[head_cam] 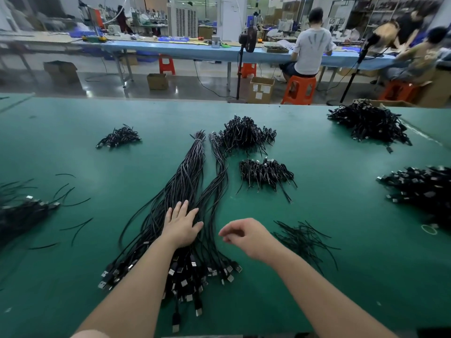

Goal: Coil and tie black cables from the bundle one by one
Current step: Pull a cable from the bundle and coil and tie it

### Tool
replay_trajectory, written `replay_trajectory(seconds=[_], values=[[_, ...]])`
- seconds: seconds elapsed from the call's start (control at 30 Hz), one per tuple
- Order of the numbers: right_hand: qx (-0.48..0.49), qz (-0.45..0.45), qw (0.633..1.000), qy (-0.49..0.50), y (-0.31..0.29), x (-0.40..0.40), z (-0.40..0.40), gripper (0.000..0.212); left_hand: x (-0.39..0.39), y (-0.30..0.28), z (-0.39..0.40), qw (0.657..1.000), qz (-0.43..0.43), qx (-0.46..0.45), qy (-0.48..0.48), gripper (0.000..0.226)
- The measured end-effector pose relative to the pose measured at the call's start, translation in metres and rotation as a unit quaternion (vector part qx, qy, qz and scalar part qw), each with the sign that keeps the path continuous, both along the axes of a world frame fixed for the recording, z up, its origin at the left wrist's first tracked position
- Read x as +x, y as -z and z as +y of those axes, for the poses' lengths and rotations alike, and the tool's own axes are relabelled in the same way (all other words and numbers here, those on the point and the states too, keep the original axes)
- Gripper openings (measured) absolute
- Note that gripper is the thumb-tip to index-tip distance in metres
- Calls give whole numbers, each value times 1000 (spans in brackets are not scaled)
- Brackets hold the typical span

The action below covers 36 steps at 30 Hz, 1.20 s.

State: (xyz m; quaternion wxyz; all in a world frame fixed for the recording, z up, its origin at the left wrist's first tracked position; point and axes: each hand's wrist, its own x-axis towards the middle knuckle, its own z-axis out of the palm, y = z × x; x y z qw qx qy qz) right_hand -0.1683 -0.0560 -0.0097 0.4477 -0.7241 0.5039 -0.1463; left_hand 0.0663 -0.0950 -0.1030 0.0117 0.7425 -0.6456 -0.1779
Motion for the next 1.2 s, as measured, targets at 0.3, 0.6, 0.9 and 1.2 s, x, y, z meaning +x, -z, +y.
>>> replay_trajectory(seconds=[0.3, 0.6, 0.9, 1.2], values=[[-129, 230, 956, -128, 33, 33, 28, 36, -2, -2, 4, 1000, -12, -7, 9, 65], [-265, 298, 889, -226, 36, 41, 30, 30, -2, 0, 5, 1000, -20, -15, 7, 65], [-300, 171, 926, -152, 29, 29, 27, 14, 0, 3, 2, 1000, -25, -6, 4, 65], [-177, -93, 979, 46, -20, 6, 13, 13, -14, -46, 3, 997, 66, 16, -23, 55]])
